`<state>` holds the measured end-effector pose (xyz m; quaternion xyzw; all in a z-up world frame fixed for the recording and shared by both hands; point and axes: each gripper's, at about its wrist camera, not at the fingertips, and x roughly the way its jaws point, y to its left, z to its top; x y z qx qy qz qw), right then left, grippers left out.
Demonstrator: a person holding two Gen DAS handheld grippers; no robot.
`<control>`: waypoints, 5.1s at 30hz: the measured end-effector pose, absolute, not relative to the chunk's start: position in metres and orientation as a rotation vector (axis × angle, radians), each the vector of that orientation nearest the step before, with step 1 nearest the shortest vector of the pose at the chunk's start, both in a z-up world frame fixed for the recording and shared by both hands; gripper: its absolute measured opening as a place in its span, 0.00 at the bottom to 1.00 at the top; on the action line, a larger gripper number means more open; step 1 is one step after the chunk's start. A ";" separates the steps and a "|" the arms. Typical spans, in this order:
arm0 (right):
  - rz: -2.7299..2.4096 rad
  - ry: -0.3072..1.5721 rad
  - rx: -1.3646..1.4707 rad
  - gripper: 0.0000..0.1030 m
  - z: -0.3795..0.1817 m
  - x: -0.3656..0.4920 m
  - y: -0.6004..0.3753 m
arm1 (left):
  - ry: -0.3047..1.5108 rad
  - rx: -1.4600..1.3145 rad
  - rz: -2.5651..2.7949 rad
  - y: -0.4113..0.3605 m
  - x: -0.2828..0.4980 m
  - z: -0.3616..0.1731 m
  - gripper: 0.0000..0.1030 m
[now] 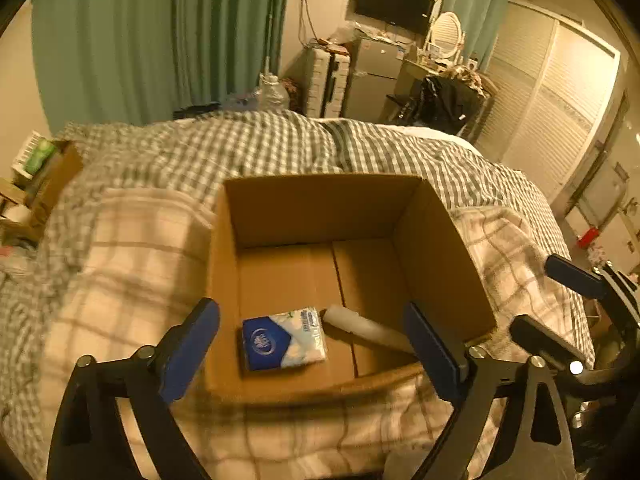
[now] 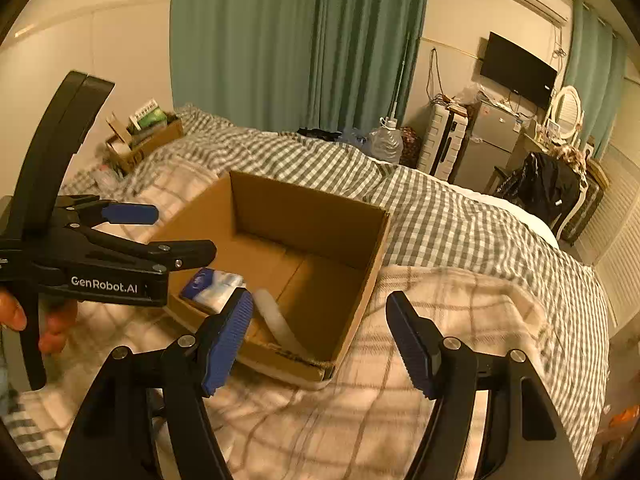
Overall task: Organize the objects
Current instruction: 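Carry the tissue pack into the box and open the left gripper, then grasp the white lace cloth with the left gripper while the right gripper grasps the white sock, then lower the lace cloth and sock into the box and open both grippers, then grasp the white figurine with the left gripper while the right gripper grasps the blue earbud case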
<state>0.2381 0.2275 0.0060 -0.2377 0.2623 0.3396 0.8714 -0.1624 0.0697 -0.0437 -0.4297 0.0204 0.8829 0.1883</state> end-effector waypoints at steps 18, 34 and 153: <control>0.717 0.659 -0.453 0.85 0.030 0.123 0.192 | 0.248 -1.166 2.665 0.029 -0.029 -0.012 1.00; 0.696 0.862 -0.560 0.85 -0.050 0.140 0.209 | 0.291 -1.366 2.547 0.023 -0.025 -0.099 1.00; 0.664 0.924 -0.449 0.74 -0.027 0.131 0.190 | 0.307 -1.272 2.496 0.020 0.018 -0.093 0.97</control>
